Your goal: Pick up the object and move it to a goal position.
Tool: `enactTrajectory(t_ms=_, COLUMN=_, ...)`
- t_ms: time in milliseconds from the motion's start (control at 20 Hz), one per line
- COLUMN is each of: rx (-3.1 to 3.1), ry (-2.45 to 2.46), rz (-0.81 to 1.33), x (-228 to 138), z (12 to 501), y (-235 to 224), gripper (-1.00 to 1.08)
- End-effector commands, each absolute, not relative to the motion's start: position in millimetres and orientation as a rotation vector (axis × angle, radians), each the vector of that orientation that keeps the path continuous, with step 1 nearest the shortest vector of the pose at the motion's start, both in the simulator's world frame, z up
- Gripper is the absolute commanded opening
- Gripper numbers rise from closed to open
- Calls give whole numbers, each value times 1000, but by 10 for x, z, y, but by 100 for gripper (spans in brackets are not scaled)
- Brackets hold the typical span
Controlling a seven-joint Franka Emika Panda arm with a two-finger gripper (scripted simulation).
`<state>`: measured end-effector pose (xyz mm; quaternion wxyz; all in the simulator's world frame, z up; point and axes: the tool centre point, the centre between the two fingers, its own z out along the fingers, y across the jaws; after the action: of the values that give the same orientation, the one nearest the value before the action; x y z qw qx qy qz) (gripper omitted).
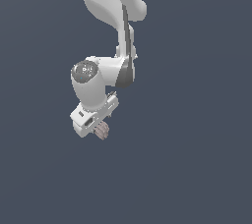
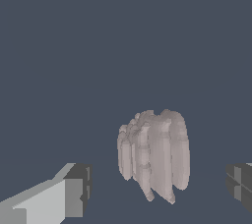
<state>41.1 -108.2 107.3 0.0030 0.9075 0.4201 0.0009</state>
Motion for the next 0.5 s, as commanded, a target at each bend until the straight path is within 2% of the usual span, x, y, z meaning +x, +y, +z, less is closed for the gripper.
enactTrajectory(t_ms=0, rx=2831, ry=1355, rz=2, x=412, z=1043, y=-1114, gripper=100)
enactTrajectory(t_ms=450, rx=2818, ry=1388, rz=0, x=409, z=1007, y=-1150, gripper=100)
